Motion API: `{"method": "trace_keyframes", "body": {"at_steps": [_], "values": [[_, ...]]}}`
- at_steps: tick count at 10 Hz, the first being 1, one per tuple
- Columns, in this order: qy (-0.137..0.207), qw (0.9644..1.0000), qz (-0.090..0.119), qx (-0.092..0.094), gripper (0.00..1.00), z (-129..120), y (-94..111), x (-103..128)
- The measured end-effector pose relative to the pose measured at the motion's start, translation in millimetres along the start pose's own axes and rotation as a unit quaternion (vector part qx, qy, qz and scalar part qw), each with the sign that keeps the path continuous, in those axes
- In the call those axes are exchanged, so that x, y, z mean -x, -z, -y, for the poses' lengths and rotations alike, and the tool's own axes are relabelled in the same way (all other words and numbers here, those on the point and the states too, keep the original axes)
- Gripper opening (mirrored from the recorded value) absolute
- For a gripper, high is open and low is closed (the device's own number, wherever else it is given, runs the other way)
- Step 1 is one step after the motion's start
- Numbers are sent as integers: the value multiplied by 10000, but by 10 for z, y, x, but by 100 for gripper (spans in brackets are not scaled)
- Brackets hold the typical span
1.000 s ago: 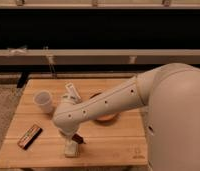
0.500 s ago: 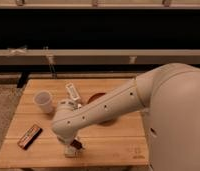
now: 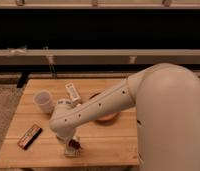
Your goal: Place the pepper on the white sponge
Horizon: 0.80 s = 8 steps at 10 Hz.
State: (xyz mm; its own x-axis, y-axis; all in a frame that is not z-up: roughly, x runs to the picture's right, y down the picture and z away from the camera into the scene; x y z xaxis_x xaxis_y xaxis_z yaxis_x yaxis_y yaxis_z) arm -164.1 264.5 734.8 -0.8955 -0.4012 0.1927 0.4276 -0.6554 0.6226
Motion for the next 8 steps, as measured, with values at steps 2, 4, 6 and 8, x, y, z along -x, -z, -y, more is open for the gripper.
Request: {"method": "trace_keyframes", "body": {"at_steps": [2, 4, 6, 8], "values": [[10, 10000, 20, -34, 80, 4, -20, -10], [3, 10000, 29, -57, 80, 1, -27, -11], [-28, 10000, 21, -53, 80, -22, -18, -5], [-85, 10000, -32, -26, 80, -74, 20, -6]]}}
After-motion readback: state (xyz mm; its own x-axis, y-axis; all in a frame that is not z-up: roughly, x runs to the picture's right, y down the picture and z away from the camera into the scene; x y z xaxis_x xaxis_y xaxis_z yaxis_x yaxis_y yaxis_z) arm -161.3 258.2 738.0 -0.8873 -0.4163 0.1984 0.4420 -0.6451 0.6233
